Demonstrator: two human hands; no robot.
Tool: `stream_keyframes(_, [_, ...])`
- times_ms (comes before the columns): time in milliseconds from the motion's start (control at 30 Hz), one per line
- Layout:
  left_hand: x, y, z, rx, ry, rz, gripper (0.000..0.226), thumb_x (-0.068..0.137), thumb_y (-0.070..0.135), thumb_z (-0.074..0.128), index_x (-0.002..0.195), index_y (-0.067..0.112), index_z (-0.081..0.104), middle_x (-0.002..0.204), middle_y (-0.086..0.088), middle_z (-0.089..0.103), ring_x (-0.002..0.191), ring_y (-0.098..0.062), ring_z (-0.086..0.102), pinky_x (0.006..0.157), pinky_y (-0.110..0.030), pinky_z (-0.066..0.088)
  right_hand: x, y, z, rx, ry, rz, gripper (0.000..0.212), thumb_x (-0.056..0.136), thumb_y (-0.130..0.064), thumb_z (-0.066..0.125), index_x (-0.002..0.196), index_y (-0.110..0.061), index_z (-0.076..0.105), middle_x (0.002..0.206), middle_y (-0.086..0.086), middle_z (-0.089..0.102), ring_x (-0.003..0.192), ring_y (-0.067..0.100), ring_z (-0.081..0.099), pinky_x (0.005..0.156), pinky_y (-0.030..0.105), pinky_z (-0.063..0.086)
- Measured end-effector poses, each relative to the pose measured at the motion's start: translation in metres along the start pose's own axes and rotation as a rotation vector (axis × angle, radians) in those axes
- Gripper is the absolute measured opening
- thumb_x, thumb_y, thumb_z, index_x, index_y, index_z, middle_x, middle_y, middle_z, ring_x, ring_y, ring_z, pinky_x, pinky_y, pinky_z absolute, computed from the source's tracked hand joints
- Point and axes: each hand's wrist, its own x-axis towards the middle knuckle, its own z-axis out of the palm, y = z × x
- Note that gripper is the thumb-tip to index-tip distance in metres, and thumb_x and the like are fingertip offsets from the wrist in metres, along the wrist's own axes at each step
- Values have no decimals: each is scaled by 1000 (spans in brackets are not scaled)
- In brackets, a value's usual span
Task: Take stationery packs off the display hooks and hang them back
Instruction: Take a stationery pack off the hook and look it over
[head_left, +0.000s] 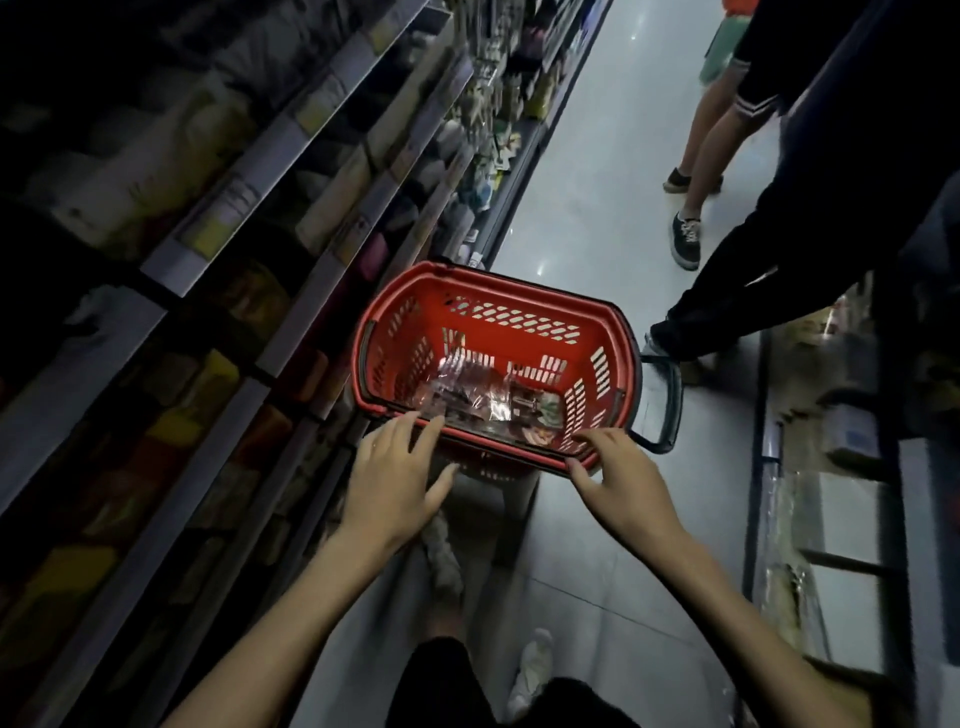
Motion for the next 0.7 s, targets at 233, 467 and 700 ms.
stream_keyframes(233, [90, -33, 43, 21, -159, 140, 55, 96, 55, 37, 120, 16, 69, 118, -9, 67, 113, -30, 62, 96, -44, 48, 73, -3, 19, -117, -118, 142, 35, 93, -29, 66, 126, -15, 67, 119, 5, 66, 110, 27, 63, 89, 39, 53])
stream_keyframes(467, [129, -49, 85, 39, -281, 46, 58, 99, 57, 31, 101, 16, 72, 89, -7, 68, 83, -32, 67, 72, -41, 48, 162, 8, 50, -195, -357, 145, 40, 91, -36, 65, 124, -13, 66, 115, 13, 68, 108, 33, 64, 86, 41, 51])
stream_keyframes(700, [133, -53, 116, 120, -324, -49, 55, 103, 50, 32, 93, 17, 74, 85, -5, 73, 83, -31, 65, 78, -43, 39, 254, 44, 123, -266, -585, 88, 53, 91, -36, 70, 133, -8, 53, 128, 20, 62, 113, 39, 62, 88, 41, 52])
